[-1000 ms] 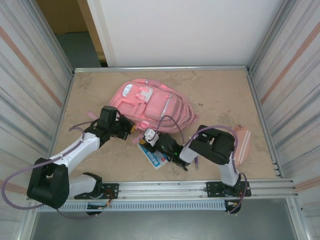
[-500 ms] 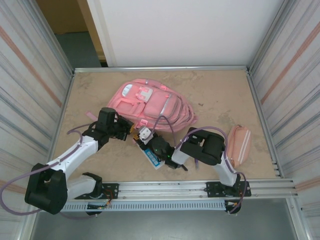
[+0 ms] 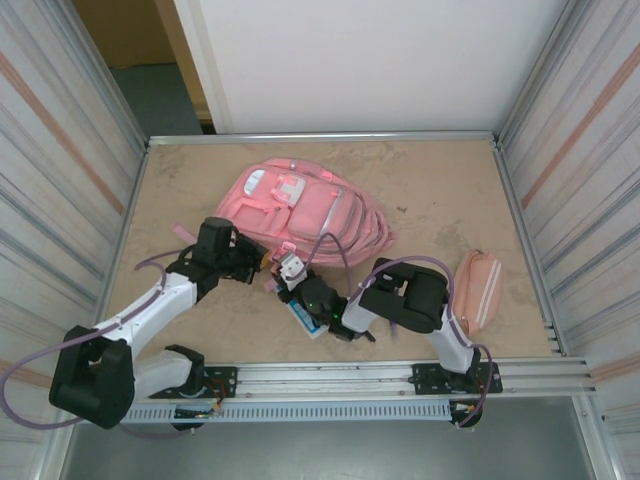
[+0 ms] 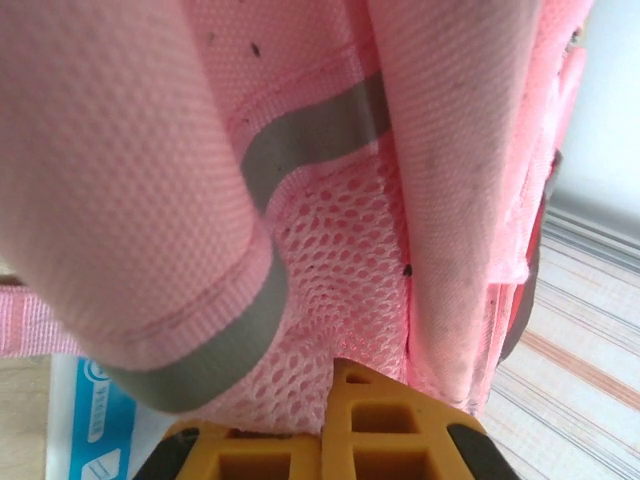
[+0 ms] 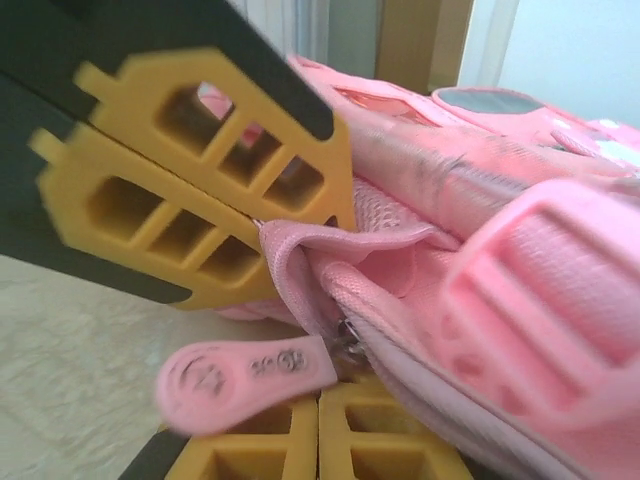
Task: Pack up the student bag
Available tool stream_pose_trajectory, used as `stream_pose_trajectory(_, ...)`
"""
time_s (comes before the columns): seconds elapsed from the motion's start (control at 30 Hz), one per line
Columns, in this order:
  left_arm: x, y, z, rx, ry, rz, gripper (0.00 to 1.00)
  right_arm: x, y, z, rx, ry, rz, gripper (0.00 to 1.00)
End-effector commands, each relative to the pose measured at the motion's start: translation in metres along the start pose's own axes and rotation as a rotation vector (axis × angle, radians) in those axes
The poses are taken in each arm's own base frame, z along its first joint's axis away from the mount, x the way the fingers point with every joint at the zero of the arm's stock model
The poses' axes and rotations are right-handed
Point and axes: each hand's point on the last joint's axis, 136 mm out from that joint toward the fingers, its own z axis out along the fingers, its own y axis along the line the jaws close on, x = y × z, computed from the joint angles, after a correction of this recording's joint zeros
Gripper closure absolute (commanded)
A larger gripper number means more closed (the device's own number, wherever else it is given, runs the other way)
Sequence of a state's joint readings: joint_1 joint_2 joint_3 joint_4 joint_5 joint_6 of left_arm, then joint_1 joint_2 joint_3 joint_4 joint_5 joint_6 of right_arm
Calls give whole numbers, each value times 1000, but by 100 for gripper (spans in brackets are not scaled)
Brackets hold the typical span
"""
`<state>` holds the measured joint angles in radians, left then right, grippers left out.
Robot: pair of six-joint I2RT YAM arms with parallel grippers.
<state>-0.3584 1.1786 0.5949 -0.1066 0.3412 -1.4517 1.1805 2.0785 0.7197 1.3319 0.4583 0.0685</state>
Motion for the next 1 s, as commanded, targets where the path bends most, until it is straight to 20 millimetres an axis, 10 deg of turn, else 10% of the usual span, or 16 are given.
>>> stream_pose_trajectory(0.0,-4,-2,4,13,29,17,100,-33,-14,-12,46,-94,179,97)
stream_pose_trajectory(0.17,-4,-6,9,22,48,15,100,-20,-13,-18,28,-41,178,95)
stream_pose_trajectory(0.37,2,-5,12,18,65,12,100,-3,-7,-17,-2,-3,183,60)
stream_pose_trajectory(0.97,24,-20,5,27,41,81,100,13,-10,17,63,-29,57,59)
